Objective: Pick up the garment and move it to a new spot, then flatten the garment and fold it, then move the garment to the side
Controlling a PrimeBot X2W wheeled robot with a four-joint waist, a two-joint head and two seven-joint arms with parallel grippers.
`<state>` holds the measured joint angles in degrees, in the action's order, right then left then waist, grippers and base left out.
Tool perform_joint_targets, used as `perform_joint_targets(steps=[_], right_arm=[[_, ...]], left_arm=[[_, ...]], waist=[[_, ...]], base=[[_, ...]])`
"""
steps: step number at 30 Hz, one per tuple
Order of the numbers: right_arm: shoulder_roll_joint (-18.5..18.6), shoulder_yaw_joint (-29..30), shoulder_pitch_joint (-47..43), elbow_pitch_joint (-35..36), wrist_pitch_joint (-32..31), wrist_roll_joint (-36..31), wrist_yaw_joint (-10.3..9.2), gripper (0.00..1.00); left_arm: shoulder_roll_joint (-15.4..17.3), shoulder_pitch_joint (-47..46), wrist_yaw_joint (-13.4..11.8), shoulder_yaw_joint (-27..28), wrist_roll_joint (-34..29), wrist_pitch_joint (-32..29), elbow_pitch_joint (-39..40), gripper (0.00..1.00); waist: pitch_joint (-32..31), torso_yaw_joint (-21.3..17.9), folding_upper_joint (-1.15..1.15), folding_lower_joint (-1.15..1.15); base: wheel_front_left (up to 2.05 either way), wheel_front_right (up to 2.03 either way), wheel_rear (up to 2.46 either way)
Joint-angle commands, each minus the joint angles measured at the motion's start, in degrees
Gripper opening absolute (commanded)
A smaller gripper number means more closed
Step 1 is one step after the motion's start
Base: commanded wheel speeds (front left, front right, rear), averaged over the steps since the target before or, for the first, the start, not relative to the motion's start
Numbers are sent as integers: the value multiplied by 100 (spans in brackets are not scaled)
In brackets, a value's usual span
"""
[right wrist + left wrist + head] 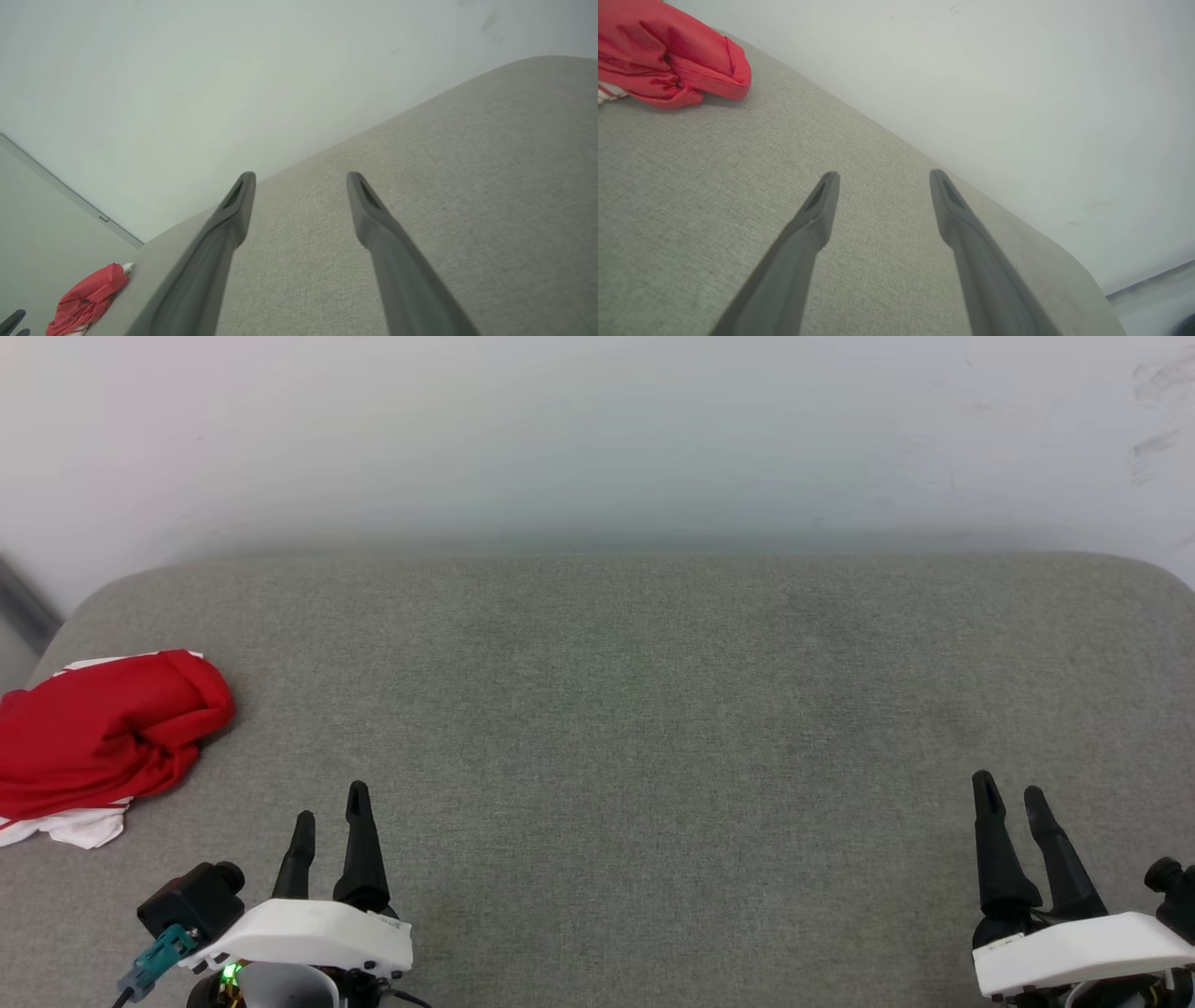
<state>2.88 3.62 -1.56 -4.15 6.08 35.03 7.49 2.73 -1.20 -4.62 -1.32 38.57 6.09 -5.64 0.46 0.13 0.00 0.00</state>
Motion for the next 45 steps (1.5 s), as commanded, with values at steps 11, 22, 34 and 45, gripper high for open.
perform_joint_targets(steps=[11,22,34,45], right_arm=[[3,-25,-111,160,218,-899,0,100],[2,-65,-224,353,410,-1550,0,100],[1,-26,-341,506,566,-1904,0,100],[-1,-28,-436,553,695,-2232,-1,100]], left_arm=[[44,96,-159,-143,-883,219,161,100],[55,198,-131,-299,-1629,404,253,100],[50,303,-148,-373,-2260,565,260,100],[34,410,-145,-420,-2740,695,269,100]], waist=[[-3,18,0,0],[4,32,0,0],[19,39,0,0],[30,48,0,0]], base=[[0,0,0],[0,0,0],[0,0,0],[0,0,0]])
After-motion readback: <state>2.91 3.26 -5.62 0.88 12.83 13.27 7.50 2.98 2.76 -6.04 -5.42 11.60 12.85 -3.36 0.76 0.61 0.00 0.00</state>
